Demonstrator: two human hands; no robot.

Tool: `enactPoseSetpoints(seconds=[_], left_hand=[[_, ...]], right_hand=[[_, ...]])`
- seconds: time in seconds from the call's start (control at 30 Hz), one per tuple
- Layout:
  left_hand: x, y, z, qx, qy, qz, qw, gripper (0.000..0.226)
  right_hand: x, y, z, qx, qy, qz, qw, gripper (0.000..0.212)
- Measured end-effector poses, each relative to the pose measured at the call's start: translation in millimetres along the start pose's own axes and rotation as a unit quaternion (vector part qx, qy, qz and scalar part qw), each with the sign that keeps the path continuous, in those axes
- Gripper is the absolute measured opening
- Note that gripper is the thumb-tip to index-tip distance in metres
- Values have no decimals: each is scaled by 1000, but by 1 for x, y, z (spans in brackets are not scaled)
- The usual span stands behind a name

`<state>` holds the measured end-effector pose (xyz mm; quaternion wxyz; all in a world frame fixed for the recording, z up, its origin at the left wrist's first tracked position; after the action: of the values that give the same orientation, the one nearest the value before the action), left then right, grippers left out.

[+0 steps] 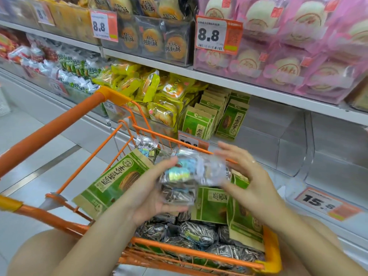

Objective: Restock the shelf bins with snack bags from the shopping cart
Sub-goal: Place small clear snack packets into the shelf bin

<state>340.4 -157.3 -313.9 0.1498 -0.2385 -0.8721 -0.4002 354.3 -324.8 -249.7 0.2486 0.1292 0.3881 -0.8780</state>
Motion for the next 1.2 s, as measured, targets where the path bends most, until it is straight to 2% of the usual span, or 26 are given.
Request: enactPoseSetpoints(seconds=[0.07,0.13,0.17,0.23,0.3,0.4,0.5,0.57,0.63,0.73,0.83,0.87,0.93,0.97,1.07,1.2], left_hand=[[-6,3,2,30,29,-71,997,43],[-9,5,1,53,65,-136,987,49],[-10,4,0,44,73,-160,983,52],[-8,-1,-8,13,70,-191,979,57],[-6,-4,-12,-13,78,-213,974,55],[-5,-7,-12,26,85,-219,972,56],[-2,2,0,90,150,-237,956,53],[2,15,7,57,188,-255,947,62],[3,24,2,22,163,-259,952,50],[-5,13,-30,-47,78,-200,976,44],[-11,-1,-57,-114,55,-211,969,38],[-12,-4,-66,-127,50,-224,965,32],[-15,-14,-86,-148,25,-228,962,14],[-17,-21,-97,-160,12,-222,962,10],[-21,-41,-130,-175,-18,-224,958,12],[-40,-71,-179,-225,-79,-202,950,9]], right_hand=[[5,16,-5,-102,54,-148,982,40],[13,26,-32,-222,22,-259,940,56],[16,23,-45,-255,-8,-280,926,62],[18,12,-58,-273,-34,-293,916,51],[21,10,-62,-275,-13,-310,910,43],[26,14,-61,-325,33,-328,886,55],[27,20,-45,-353,86,-322,874,49],[27,29,-31,-349,101,-328,872,34],[26,42,-21,-315,93,-338,882,24],[24,45,-15,-261,55,-330,906,25],[25,40,-9,-241,66,-300,920,31],[27,38,-5,-237,70,-296,923,40],[32,38,2,-228,59,-284,929,75],[35,38,6,-228,48,-274,933,81],[47,37,33,-212,51,-243,945,55],[70,66,82,-227,73,-260,936,56]])
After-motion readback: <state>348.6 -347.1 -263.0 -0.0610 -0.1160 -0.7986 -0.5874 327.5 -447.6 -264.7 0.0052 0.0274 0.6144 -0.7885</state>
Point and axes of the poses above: each hand's wrist, its own x-axis away from the middle knuckle, its own z-axis out of the back of the hand, y = z × x, the point moved 8 cm from there along -x, towards the middle knuckle, and after that the axes turned 14 degrees about x, right-handed, at the moved point
